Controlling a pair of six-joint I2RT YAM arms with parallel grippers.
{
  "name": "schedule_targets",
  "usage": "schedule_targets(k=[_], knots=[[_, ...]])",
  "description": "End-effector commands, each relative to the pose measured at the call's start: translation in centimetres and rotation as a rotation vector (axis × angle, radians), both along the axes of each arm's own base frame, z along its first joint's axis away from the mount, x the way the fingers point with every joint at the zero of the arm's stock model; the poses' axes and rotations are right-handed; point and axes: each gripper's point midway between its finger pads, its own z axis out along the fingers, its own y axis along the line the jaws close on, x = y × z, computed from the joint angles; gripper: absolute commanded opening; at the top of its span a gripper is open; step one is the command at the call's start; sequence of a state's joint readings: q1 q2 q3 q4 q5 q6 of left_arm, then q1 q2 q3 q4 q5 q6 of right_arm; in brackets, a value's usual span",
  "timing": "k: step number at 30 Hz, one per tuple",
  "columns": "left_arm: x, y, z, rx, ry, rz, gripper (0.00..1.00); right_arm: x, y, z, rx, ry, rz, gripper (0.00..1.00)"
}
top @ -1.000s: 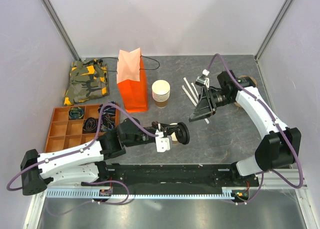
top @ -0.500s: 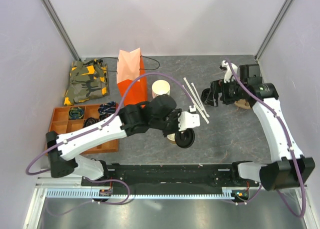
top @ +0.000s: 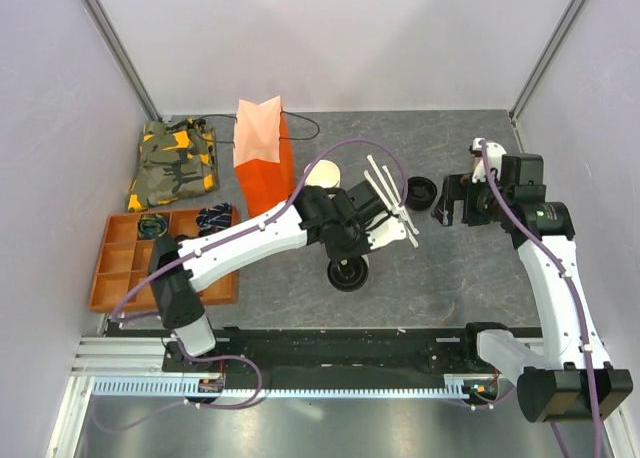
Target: Pack the takeout coffee
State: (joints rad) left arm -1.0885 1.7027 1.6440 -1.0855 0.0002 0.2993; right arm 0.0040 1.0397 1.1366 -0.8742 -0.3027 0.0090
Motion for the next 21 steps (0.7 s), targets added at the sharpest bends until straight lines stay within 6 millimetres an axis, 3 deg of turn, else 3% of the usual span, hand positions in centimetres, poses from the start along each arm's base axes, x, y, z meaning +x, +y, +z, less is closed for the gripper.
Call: schedule_targets(k=[1,3,5,11,21], knots=[[2.2,0.4,1.0,0.016,-0.055,0.085,0.02,-0.3,1.2,1.0,0.151,0.003,0.038,0.98],[2.8,0.3,0.6,0.029,-0.066,0.094,0.02,-1.1,2.4,1.3,0.237,0.033,0.107,0.98],[3.3,0.3,0.1,0.042,-0.061,0.101,0.02,-0.9,2.4,1.7,0.288,0.043,0.123,0.98],[3.8,-1.1,0.6,-0.015,-0.015,0.097,0.02,-0.8,3.5,5.9,0.458,-0.024,0.224,0.98],[2.8,-1.8,-1.5,-0.001,0.1,0.087,0.02,-2.3,4.6,2.9,0.556,0.089,0.261,0.98]])
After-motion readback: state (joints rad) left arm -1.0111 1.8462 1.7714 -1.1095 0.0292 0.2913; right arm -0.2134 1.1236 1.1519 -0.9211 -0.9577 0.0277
